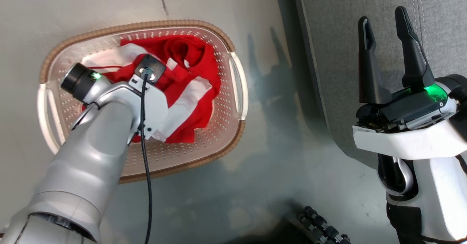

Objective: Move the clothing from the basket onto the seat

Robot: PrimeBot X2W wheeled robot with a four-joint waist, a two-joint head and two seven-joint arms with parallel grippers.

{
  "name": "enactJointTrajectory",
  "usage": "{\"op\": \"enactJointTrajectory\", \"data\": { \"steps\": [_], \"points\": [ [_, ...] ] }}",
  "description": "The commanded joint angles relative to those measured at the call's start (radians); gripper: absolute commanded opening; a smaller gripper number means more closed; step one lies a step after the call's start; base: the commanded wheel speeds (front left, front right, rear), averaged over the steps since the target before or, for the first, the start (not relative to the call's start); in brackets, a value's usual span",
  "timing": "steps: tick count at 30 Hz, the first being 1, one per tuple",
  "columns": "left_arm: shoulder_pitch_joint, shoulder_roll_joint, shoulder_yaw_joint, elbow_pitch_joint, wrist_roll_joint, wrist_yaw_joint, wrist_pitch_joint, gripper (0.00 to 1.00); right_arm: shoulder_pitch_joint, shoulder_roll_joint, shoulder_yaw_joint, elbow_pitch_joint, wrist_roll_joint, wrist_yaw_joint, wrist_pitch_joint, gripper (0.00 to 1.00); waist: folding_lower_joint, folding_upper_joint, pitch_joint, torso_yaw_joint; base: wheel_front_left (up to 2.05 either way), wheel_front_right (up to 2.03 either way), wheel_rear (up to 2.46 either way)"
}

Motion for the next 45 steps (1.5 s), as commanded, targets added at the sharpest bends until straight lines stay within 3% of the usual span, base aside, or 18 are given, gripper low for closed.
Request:
{"op": "enactJointTrajectory", "data": {
  "steps": [1, 13, 20, 30, 45],
  "points": [
    [-0.011, 0.001, 0.007, -0.007, -0.013, -0.002, -0.013, 0.0, 0.004, -0.003, -0.007, 0.002, -0.008, 0.002, -0.003, 1.0, -0.0001, 0.0, -0.026, 0.019, 0.0, 0.0, 0.0],
    [0.098, -0.039, 0.079, -0.127, -0.158, -0.027, -0.202, 0.0, 0.07, -0.003, -0.043, 0.016, -0.054, 0.002, -0.003, 1.0, -0.0001, 0.0, -0.199, 0.107, 0.0, 0.0, 0.0],
    [0.207, -0.043, 0.121, -0.323, -0.241, -0.021, -0.257, 0.0, 0.119, -0.003, -0.076, 0.017, -0.08, 0.002, -0.003, 1.0, -0.0001, 0.0, -0.291, 0.168, 0.0, 0.0, 0.0],
    [0.349, -0.009, 0.154, -0.642, -0.28, -0.046, -0.263, 0.0, 0.158, -0.003, -0.083, 0.026, -0.098, 0.002, -0.003, 1.0, -0.0001, 0.0, -0.384, 0.203, 0.0, 0.0, 0.0],
    [0.533, 0.079, 0.228, -1.091, -0.323, 0.005, -0.23, 0.0, 0.247, -0.003, -0.092, 0.055, -0.106, 0.002, -0.003, 1.0, -0.0001, 0.0, -0.547, 0.235, 0.0, 0.0, 0.0]
  ]
}}
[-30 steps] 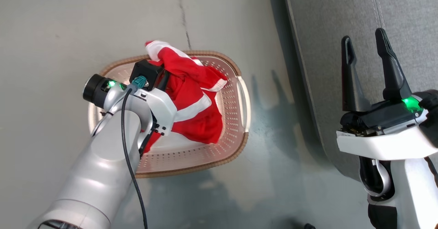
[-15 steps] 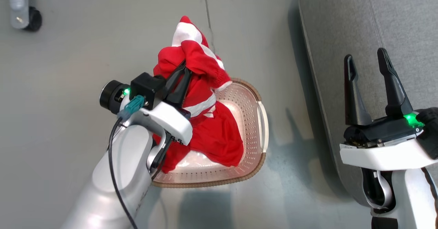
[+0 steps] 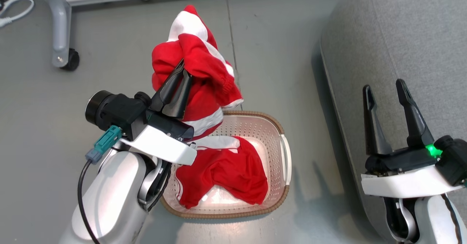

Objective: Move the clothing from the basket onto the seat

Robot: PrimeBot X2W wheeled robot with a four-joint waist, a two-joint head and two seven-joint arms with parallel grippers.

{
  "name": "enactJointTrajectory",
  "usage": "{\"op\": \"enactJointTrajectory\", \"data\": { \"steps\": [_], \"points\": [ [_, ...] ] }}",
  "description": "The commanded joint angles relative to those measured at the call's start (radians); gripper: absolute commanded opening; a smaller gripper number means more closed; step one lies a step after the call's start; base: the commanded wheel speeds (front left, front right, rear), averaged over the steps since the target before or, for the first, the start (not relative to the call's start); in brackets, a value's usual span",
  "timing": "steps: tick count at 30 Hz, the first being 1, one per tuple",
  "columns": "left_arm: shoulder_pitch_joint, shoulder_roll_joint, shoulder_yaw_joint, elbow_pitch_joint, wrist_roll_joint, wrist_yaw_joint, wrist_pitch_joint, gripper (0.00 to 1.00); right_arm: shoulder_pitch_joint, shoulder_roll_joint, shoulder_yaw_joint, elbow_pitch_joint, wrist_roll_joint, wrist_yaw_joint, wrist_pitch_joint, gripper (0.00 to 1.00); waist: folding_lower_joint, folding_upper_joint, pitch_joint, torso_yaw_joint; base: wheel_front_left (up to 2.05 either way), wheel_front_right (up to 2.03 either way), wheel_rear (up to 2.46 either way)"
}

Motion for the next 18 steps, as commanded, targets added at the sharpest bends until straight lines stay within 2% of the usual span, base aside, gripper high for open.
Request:
{"op": "enactJointTrajectory", "data": {
  "steps": [1, 8, 18],
  "points": [
    [0.015, 0.009, 0.005, -0.027, -0.005, 0.009, 0.007, 0.0, 0.018, -0.004, -0.004, 0.006, -0.007, 0.002, -0.003, 1.0, 0.0, 0.0, -0.031, 0.007, 0.0, 0.0, 0.0],
    [0.074, 0.031, 0.0, -0.112, -0.016, 0.028, 0.045, 0.0, 0.075, -0.006, 0.003, 0.041, -0.01, 0.002, -0.003, 1.0, 0.0, 0.0, -0.121, 0.006, 0.0, 0.0, 0.0],
    [0.154, 0.036, -0.016, -0.13, -0.028, 0.053, 0.063, 0.0, 0.153, -0.01, 0.019, 0.065, -0.002, 0.002, 0.016, 1.0, 0.0, 0.0, -0.242, 0.004, 0.0, 0.0, 0.0]
  ]
}}
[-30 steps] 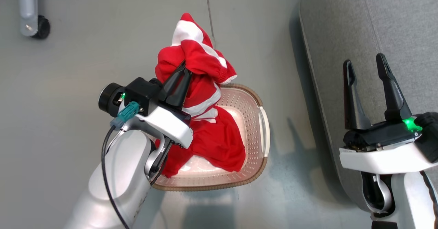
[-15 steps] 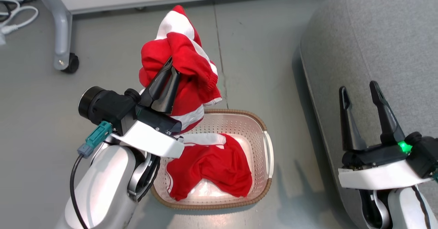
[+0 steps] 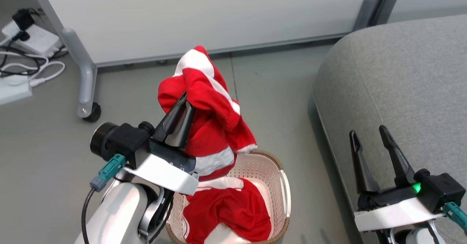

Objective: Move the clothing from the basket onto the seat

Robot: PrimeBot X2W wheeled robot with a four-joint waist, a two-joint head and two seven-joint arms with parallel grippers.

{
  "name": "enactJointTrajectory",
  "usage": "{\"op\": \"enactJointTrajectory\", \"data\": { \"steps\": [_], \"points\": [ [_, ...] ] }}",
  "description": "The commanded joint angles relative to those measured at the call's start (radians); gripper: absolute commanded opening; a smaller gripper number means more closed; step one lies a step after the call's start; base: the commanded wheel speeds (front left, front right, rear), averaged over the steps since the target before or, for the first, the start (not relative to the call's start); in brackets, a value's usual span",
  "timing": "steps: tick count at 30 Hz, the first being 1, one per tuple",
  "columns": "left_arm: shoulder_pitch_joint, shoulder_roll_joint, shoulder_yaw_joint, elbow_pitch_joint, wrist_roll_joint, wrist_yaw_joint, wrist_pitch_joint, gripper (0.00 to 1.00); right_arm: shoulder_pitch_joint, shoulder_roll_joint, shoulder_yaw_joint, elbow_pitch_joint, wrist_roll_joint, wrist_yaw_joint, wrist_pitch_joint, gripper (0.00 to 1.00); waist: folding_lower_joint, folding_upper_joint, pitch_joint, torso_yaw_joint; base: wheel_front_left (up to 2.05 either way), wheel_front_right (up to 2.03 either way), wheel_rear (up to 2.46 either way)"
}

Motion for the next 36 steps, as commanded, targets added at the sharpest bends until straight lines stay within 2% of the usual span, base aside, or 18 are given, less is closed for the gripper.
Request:
{"op": "enactJointTrajectory", "data": {
  "steps": [1, 10, 36],
  "points": [
    [0.017, 0.005, 0.0, -0.001, -0.005, 0.007, 0.0, 0.0, 0.02, -0.008, 0.0, -0.001, 0.0, 0.002, 0.006, 1.0, 0.0, 0.0, -0.033, -0.001, 0.0, 0.0, 0.0],
    [0.06, 0.01, -0.009, -0.004, -0.016, 0.022, 0.01, 0.0, 0.063, -0.009, 0.006, -0.016, 0.01, 0.002, 0.031, 1.0, 0.0, 0.0, -0.079, -0.001, 0.0, 0.0, 0.0],
    [0.063, 0.025, -0.024, -0.02, -0.02, 0.042, 0.015, 0.0, 0.058, -0.007, 0.01, -0.034, 0.014, 0.002, 0.04, 1.0, 0.0, 0.0, -0.08, 0.007, 0.0, 0.0, 0.0]
  ]
}}
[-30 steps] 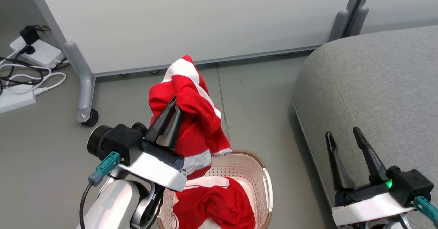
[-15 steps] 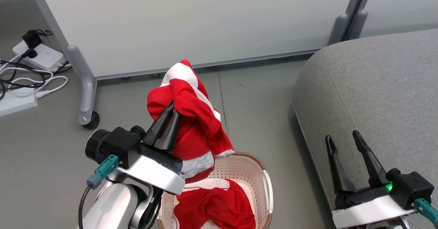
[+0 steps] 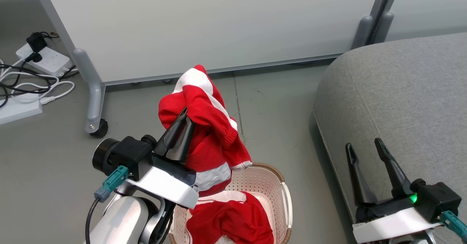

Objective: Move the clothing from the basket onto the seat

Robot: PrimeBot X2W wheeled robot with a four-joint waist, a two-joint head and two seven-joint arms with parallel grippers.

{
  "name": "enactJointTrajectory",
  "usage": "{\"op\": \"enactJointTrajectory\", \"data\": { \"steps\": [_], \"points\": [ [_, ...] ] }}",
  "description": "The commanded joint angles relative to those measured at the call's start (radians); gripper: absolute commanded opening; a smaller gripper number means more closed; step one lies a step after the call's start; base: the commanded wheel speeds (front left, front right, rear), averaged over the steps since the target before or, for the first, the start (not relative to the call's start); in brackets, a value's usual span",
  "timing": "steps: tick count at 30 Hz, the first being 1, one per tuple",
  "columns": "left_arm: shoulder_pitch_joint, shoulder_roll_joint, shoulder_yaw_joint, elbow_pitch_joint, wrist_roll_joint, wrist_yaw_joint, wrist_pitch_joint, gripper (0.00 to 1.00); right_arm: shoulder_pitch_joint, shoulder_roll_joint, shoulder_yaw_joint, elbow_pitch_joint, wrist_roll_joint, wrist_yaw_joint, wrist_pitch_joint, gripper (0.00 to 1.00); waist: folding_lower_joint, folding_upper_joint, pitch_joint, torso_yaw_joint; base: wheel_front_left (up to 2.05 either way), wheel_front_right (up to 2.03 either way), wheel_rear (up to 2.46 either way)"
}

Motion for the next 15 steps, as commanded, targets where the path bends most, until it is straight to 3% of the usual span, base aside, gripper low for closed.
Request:
{"op": "enactJointTrajectory", "data": {
  "steps": [1, 6, 12, 13, 15],
  "points": [
    [-0.001, 0.004, 0.0, -0.002, -0.004, 0.002, -0.005, 0.0, -0.008, -0.005, 0.008, -0.009, 0.003, 0.002, 0.004, 1.0, 0.0001, 0.0, 0.0, 0.003, 0.0, 0.0, 0.0],
    [-0.018, -0.003, -0.01, 0.001, -0.006, -0.005, -0.008, 0.0, -0.029, -0.013, 0.09, -0.038, 0.014, 0.002, 0.02, 1.0, 0.0001, 0.0, -0.004, 0.027, 0.0, 0.0, 0.0],
    [-0.029, -0.014, -0.029, 0.009, -0.002, -0.013, -0.013, 0.0, -0.072, -0.032, 0.293, -0.054, 0.068, 0.002, 0.05, 1.0, 0.0001, 0.0, -0.011, 0.058, 0.0, 0.0, 0.0],
    [-0.028, -0.018, -0.035, 0.011, -0.003, -0.013, -0.016, 0.0, -0.088, -0.04, 0.366, -0.046, 0.093, 0.002, 0.061, 1.0, 0.0001, 0.0, -0.013, 0.066, 0.0, 0.0, 0.0],
    [-0.028, -0.02, -0.038, 0.013, -0.003, -0.014, -0.018, 0.0, -0.097, -0.046, 0.401, -0.041, 0.104, 0.002, 0.064, 1.0, 0.0001, 0.0, -0.014, 0.071, 0.0, 0.0, 0.0]
  ]
}}
